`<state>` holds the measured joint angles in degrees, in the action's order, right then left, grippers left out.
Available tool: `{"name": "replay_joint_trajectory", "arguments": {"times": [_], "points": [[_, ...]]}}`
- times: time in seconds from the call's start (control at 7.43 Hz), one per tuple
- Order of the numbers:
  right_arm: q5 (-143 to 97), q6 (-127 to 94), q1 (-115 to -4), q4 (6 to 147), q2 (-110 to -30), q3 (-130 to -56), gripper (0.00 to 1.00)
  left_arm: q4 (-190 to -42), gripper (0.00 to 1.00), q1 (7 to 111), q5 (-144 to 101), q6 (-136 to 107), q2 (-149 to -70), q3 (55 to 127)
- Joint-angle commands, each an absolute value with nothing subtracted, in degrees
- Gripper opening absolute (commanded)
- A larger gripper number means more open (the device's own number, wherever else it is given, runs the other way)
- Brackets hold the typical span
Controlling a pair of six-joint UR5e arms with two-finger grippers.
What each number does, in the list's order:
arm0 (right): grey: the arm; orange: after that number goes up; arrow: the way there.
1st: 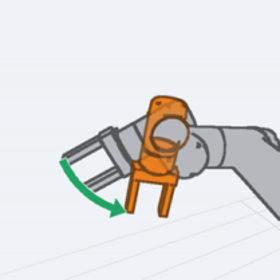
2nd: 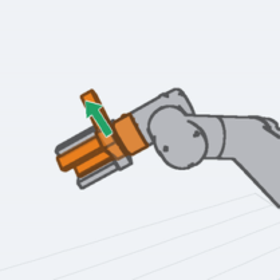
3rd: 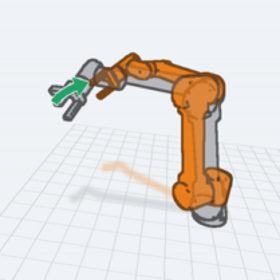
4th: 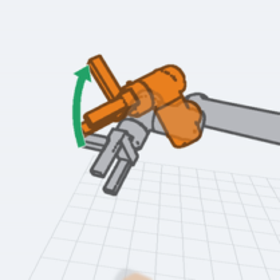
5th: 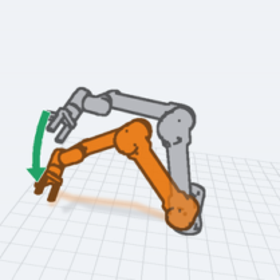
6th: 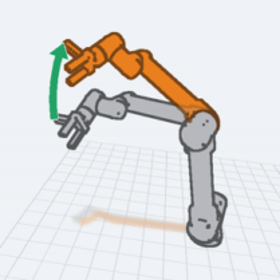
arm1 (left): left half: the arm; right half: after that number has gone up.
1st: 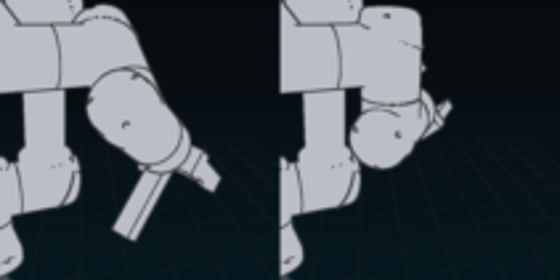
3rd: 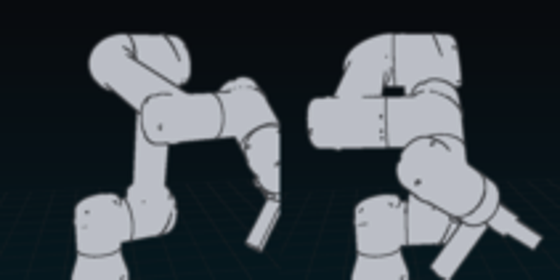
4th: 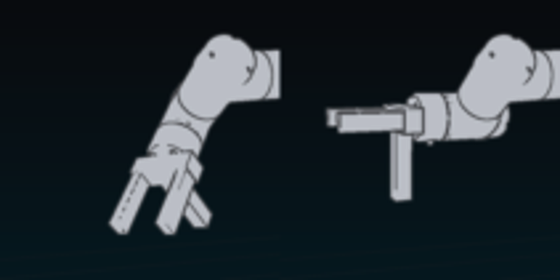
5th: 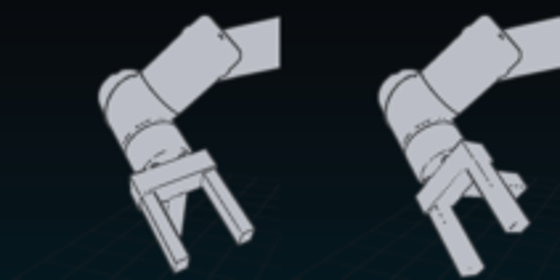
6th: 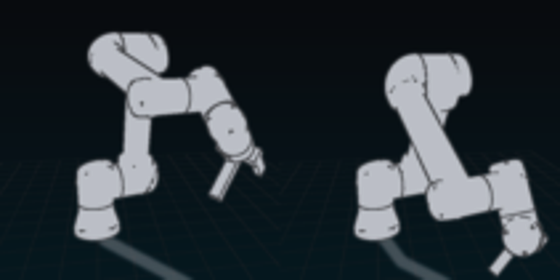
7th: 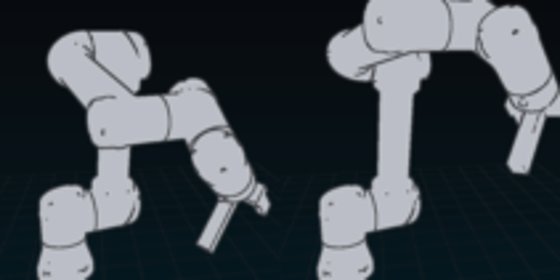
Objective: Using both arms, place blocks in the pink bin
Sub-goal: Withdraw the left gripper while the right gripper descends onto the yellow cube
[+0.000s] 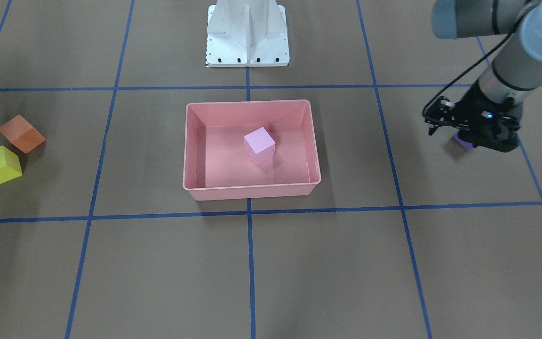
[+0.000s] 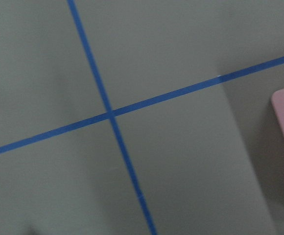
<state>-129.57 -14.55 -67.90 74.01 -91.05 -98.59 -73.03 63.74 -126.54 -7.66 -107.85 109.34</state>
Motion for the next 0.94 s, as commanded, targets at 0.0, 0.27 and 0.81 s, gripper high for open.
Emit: {"name": "replay_joint_trajectory", "arguments": {"times": [0.0, 0.27, 0.81], "points": [[-129.3, -16.8, -66.8, 70.7, -93.0, -98.3, 1.00, -73.2, 1.00, 70.3, -126.9, 4.9, -103.5, 107.8], [-127.3, -23.1, -64.0, 62.5, -94.4, -96.4, 1.00, -73.2, 1.00, 70.3, -126.9, 4.8, -103.4, 107.9], [-124.5, -25.4, -59.5, 54.4, -95.2, -91.6, 1.00, -73.2, 1.00, 70.4, -127.0, 4.5, -103.3, 108.3]]}}
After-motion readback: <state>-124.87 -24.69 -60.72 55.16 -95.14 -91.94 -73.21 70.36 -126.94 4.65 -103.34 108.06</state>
